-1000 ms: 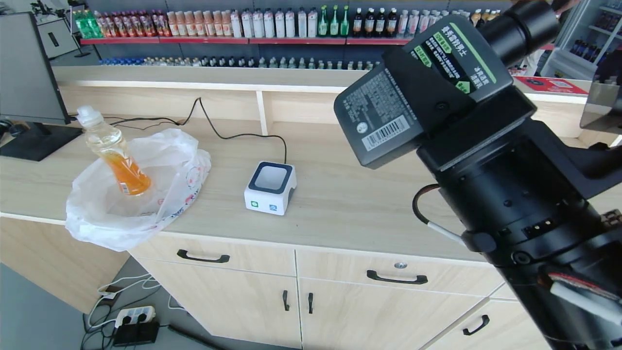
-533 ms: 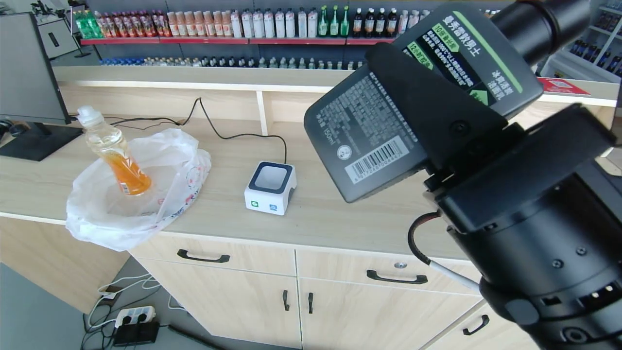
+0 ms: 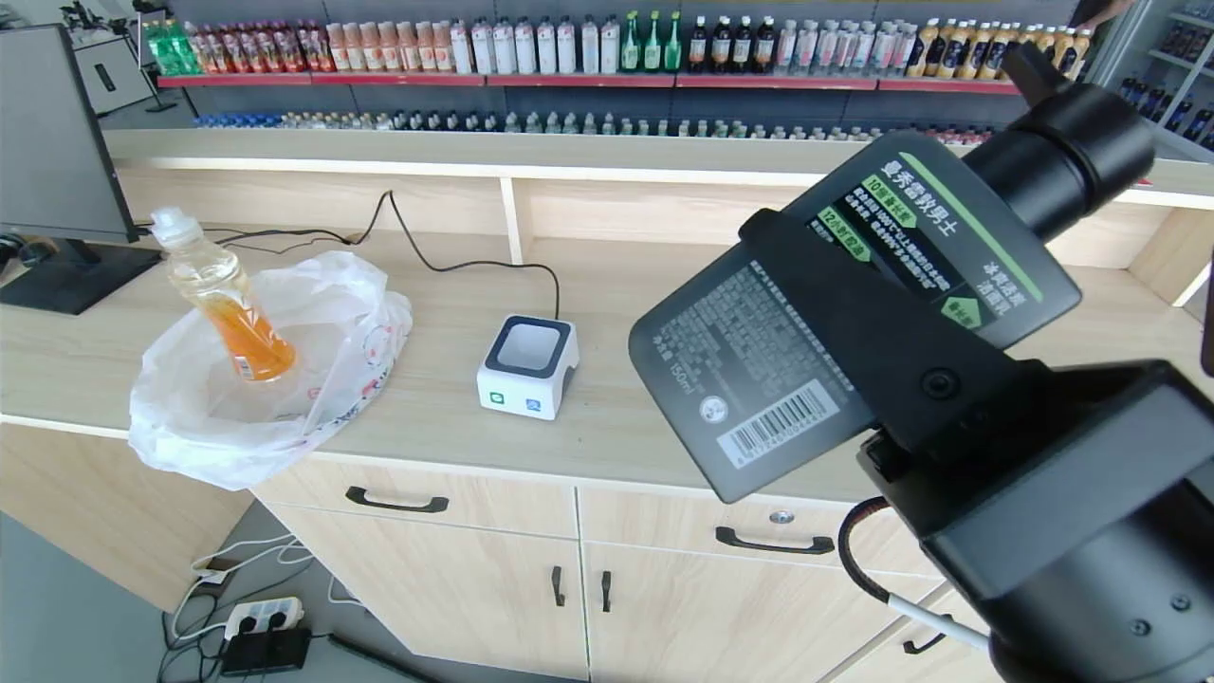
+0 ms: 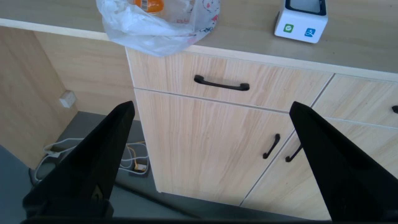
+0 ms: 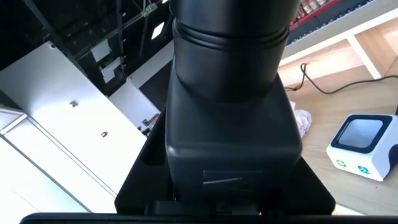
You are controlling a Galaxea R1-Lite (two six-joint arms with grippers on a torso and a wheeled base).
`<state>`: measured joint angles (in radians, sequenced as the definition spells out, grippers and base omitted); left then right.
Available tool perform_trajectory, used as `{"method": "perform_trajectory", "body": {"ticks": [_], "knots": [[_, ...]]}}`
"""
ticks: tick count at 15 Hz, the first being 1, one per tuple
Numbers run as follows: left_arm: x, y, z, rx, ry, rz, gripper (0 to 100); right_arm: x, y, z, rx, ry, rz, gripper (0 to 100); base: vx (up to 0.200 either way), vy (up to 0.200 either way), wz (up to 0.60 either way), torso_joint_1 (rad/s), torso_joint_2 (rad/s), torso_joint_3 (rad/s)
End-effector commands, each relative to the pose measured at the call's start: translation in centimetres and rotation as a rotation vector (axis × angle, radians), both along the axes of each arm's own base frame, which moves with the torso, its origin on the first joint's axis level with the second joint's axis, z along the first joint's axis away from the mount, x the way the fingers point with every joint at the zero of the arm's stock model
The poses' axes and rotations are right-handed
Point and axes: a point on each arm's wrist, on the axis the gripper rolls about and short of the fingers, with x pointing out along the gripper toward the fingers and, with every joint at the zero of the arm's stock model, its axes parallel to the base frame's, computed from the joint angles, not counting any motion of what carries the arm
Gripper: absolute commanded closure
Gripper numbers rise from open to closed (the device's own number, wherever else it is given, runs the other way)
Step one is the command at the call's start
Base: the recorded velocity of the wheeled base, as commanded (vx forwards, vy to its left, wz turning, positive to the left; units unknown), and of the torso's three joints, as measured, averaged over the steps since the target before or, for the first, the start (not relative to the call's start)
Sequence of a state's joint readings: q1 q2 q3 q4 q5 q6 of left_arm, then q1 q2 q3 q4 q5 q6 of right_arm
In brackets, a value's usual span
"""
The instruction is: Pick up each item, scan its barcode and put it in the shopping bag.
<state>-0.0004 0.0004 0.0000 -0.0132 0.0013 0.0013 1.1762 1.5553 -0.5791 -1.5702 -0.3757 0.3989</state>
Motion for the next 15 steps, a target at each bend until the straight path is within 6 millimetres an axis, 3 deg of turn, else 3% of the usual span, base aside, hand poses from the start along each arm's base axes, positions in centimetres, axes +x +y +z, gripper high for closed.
{"method": "perform_trajectory", "body": {"ticks": [1, 15], "knots": [[0.00, 0.00, 0.01, 0.000, -0.001, 0.001, 0, -0.28, -0.66, -0.37, -0.008, 0.010, 0.004, 100, 0.000, 0.000, 0.00, 0.000, 0.00, 0.000], [0.00, 0.00, 0.01, 0.000, -0.001, 0.001, 0, -0.38, -0.79, -0.04, 0.006, 0.005, 0.009, 100, 0.000, 0.000, 0.00, 0.000, 0.00, 0.000]]}}
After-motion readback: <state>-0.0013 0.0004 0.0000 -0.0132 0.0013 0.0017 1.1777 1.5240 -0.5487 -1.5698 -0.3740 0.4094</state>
